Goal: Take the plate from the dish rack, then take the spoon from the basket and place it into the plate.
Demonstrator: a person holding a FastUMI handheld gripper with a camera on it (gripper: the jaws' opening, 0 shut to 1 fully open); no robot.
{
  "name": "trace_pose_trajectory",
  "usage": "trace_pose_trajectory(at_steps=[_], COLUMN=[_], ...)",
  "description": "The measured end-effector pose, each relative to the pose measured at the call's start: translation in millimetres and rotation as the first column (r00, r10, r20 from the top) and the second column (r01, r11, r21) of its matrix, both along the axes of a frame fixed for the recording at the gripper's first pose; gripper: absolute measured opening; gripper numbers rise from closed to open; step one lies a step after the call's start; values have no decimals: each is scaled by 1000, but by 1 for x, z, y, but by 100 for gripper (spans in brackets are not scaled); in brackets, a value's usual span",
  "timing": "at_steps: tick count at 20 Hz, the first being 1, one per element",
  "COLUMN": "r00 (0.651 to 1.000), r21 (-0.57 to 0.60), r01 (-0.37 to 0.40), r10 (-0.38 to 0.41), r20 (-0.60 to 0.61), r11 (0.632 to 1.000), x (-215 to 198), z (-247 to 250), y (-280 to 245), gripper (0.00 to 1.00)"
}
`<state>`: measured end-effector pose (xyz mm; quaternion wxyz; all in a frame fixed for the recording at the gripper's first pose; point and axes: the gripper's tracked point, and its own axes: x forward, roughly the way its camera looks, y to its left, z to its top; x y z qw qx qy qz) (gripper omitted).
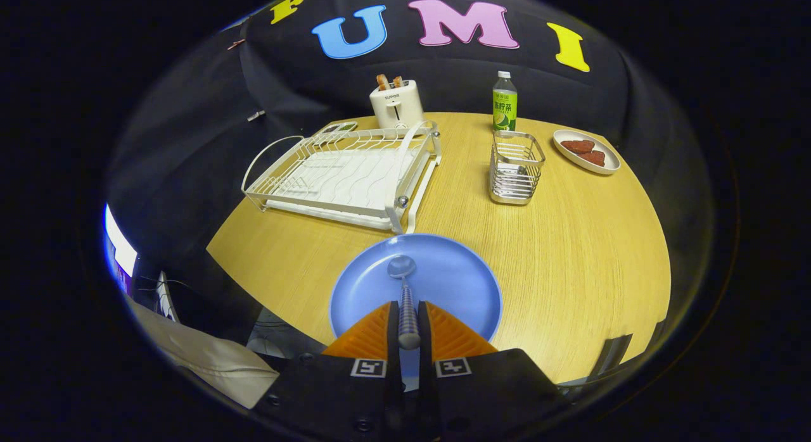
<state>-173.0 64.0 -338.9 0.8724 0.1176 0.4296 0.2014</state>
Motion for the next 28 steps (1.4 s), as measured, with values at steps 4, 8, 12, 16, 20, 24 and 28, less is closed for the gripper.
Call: trace_pose_trajectory(at_steps=[4, 8, 12, 16, 20, 24, 28], r00=[999, 996, 997, 998, 999, 999, 994], r21=[-41, -97, -103, -106, -107, -103, -79], r01=[-25, -35, -15, -19, -2, 37, 81], r10=[23, 27, 7, 12, -4, -37, -75], r20=[-46, -79, -75, -63, -48, 5, 78], r11=[999, 995, 995, 994, 994, 994, 994], x=[-9, -15, -10, -8, -3, 15, 42], z=[-19, -36, -38, -34, -30, -7, 33], y=[-3, -8, -5, -4, -6, -12, -17], gripper=[15, 22, 57, 96, 99, 99, 99])
